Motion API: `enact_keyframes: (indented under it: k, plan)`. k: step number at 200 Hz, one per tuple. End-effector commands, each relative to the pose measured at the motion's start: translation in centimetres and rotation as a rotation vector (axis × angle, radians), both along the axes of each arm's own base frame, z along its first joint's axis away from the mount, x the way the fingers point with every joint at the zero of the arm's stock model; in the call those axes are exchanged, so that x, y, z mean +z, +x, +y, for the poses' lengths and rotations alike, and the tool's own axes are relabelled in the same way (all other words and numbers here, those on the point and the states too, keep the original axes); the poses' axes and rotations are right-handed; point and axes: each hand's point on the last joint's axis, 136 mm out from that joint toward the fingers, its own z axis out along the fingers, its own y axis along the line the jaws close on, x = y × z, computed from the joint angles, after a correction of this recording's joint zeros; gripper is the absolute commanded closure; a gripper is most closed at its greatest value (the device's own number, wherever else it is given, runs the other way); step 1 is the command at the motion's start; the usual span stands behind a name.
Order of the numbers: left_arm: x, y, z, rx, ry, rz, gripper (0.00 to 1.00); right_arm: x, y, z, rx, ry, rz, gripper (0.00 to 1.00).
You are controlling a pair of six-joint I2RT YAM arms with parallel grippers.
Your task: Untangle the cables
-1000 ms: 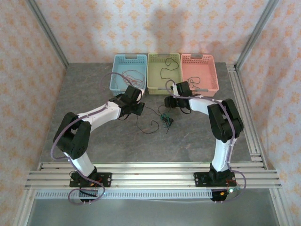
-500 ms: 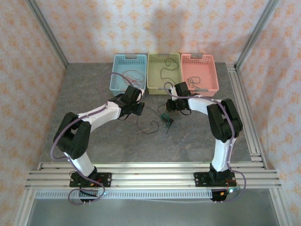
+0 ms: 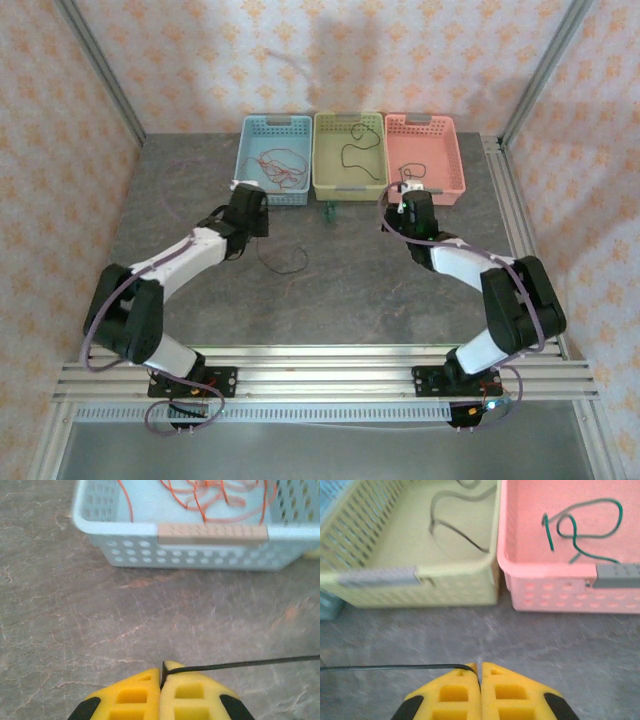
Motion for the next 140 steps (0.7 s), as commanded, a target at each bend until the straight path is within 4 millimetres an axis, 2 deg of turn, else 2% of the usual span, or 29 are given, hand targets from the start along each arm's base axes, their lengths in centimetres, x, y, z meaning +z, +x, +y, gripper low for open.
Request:
enact_keyframes:
  k: [1,23,40,73,106,111,122,130,140]
  plan:
    - [1.1,-1.0,6.9,0.310,-0.015,-0.082,1.00,2.3,0.9,-7.8,-0.361,0.049,-0.136,1.00]
    - [1.0,-1.9,9.3,0.404,-0.070,-0.105,1.00,1.5,-0.2,-12.2,-0.534,0.145,-0.141,1.00]
    - [0.6,-2.1,9.8,0.420,-0.098,-0.100,1.00,0.7,-0.7,-14.2,-0.601,0.221,-0.134,1.00]
    - [0.5,-1.8,9.4,0.394,-0.112,-0.093,1.00,0.0,-0.1,-13.8,-0.574,0.267,-0.114,1.00]
    - [0.7,-1.0,7.4,0.288,-0.178,-0.107,1.00,0.0,0.6,-12.4,-0.498,0.292,-0.109,1.00]
    - [0.7,-0.9,7.0,0.269,-0.189,-0.109,1.00,-0.1,0.7,-12.2,-0.490,0.295,-0.106,0.94]
    - [0.9,-0.6,5.9,0.215,-0.213,-0.115,1.00,-0.5,1.1,-11.8,-0.469,0.302,-0.090,0.71]
    - [1.2,-0.4,4.9,0.172,-0.216,-0.121,1.00,-0.7,1.4,-11.4,-0.451,0.310,-0.076,0.58]
    - [1.6,-0.2,3.3,0.105,-0.213,-0.129,1.00,-0.7,1.5,-11.0,-0.435,0.315,-0.071,0.50]
